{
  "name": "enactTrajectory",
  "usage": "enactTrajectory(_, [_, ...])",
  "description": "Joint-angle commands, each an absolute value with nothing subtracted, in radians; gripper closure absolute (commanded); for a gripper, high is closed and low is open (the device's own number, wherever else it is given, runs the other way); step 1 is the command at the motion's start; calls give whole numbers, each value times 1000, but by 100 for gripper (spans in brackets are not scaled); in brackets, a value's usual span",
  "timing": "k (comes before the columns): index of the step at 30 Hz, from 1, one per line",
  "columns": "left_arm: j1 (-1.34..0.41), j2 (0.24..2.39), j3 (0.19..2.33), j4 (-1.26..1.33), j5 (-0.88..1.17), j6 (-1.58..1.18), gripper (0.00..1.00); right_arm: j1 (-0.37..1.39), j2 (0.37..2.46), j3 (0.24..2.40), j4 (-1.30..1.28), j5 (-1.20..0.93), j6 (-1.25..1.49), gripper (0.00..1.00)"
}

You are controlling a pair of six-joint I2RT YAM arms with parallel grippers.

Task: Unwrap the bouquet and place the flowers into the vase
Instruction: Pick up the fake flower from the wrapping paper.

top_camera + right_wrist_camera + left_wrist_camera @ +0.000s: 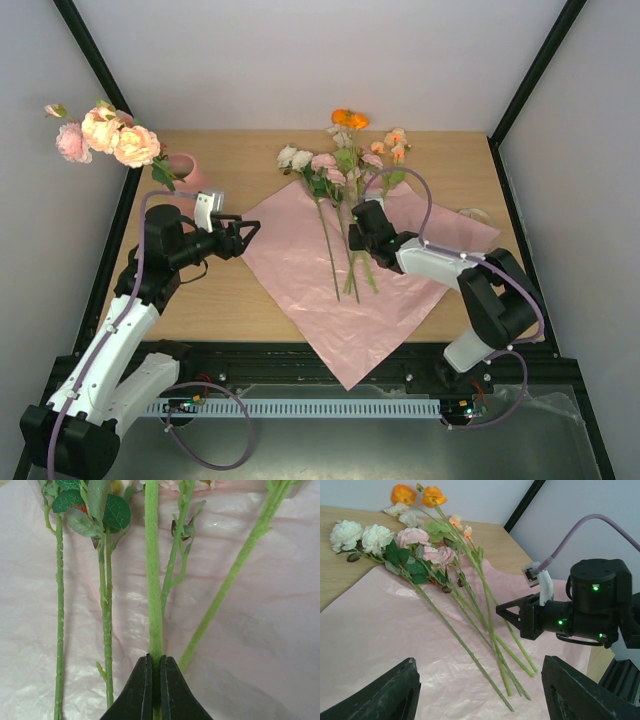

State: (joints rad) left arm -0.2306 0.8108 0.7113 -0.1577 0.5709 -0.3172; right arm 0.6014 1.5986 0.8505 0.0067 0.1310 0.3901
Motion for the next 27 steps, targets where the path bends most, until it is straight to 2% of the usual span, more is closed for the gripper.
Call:
enactTrajectory(1, [-232,808,712,-173,551,-310,1,597,1510,794,43,138,397,99])
enactTrajectory(11, [-233,800,721,-147,511,-387,0,599,1270,657,142,17,451,99])
enactTrajectory(15, [-233,796,706,-74,564,-445,1,601,1162,605,223,-69,471,99])
enactTrajectory(22, [-246,791,718,8,616,-517,2,616,987,481,521,-314,520,99])
enactTrajectory(27, [-262,795,730,85,664,-589,5,670,907,443,659,-382,498,99])
